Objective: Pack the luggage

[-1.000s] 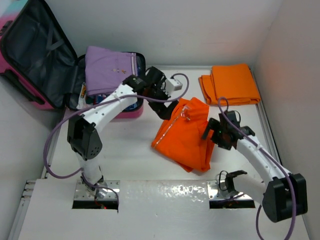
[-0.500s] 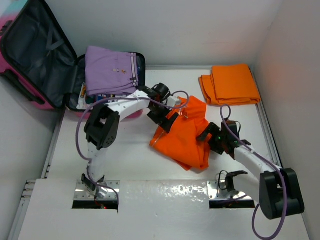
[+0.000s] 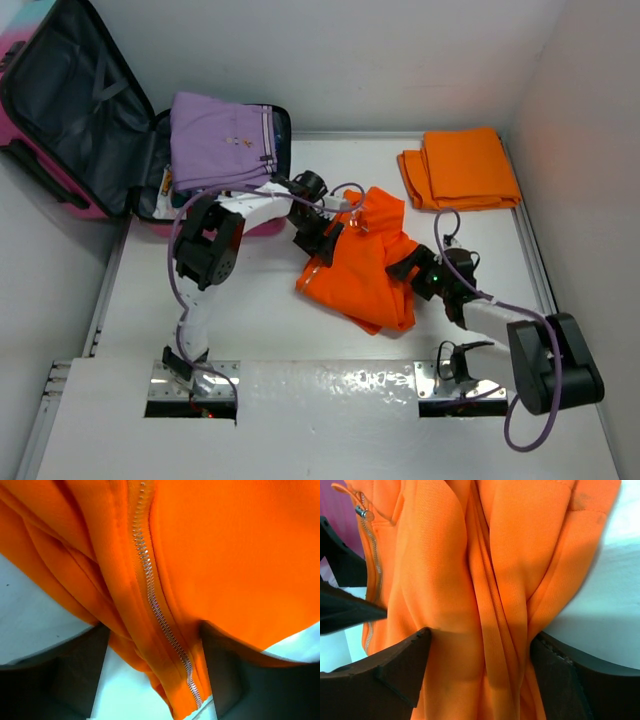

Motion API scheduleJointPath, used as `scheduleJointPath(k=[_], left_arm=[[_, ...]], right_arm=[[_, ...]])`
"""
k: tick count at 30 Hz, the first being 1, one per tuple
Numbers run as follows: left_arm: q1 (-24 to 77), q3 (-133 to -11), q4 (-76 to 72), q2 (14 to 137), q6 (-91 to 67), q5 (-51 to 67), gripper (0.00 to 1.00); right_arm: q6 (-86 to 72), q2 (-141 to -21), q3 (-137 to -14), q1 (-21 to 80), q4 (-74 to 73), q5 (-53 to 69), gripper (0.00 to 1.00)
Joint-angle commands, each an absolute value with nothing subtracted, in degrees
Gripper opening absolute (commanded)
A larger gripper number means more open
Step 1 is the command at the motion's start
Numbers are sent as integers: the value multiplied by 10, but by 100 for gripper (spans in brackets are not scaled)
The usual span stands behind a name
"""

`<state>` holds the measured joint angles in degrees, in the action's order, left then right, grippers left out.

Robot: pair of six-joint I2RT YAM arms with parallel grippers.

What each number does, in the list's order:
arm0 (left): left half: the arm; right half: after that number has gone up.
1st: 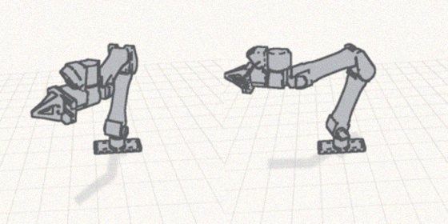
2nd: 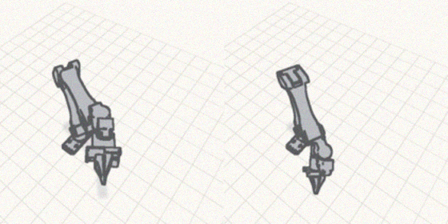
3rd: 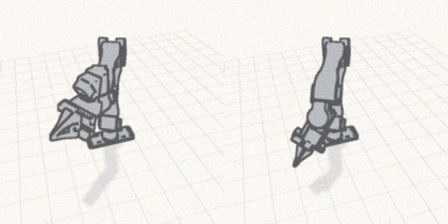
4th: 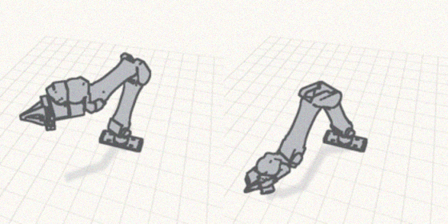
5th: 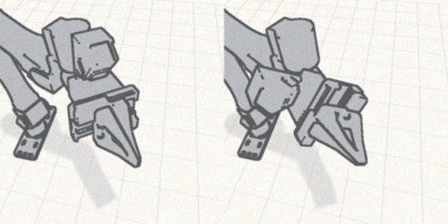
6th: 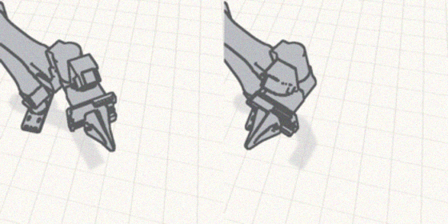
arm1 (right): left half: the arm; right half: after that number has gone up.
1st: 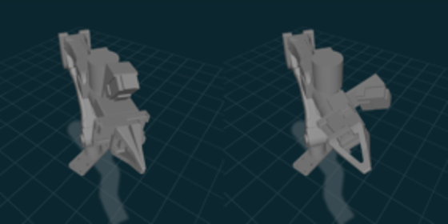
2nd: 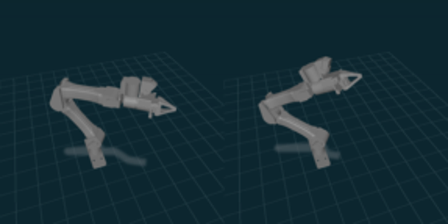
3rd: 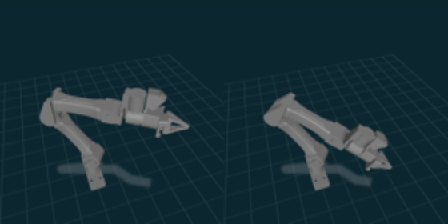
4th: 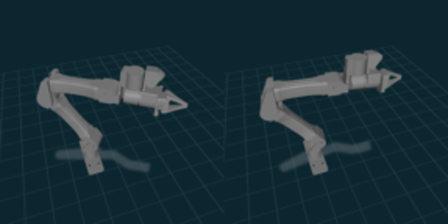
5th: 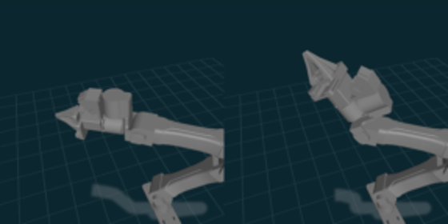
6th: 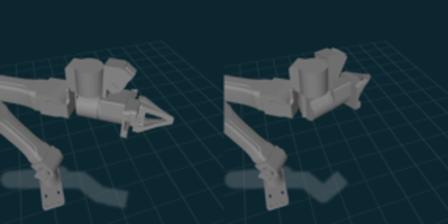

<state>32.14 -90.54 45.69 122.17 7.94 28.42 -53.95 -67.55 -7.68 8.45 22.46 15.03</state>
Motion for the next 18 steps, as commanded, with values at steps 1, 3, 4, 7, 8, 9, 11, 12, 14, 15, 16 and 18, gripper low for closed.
scheduleJointPath(k=[1, 3, 4, 7, 8, 9, 11, 12, 14, 15, 16, 18], left_arm=[[329, -897, 426, 1244, 85, 363, 58], [343, -906, 430, 1252, 92, 398, 47], [345, -909, 431, 1256, 93, 409, 30], [344, -922, 437, 1263, 92, 427, 0], [344, -925, 439, 1263, 97, 427, 0], [339, -926, 439, 1260, 98, 431, 0], [333, -927, 442, 1250, 97, 446, 0], [326, -928, 443, 1244, 97, 446, 0], [313, -936, 450, 1217, 102, 425, 0], [309, -940, 453, 1205, 105, 411, 0], [306, -942, 454, 1179, 112, 398, 0], [294, -942, 448, 1152, 112, 375, 0]], right_arm=[[-524, -746, -54, 105, 173, 154, 76], [-526, -770, -63, 121, 191, 156, 67], [-535, -781, -66, 136, 222, 160, 62], [-562, -822, -78, 153, 291, 177, 39], [-566, -834, -83, 155, 297, 180, 25], [-570, -836, -93, 156, 303, 182, 15], [-576, -828, -100, 156, 300, 177, 0], [-577, -821, -105, 156, 299, 172, 0], [-577, -792, -122, 156, 274, 167, 0], [-575, -781, -133, 156, 259, 162, 0], [-562, -770, -161, 156, 216, 160, 0], [-534, -741, -195, 161, 151, 145, 0]])
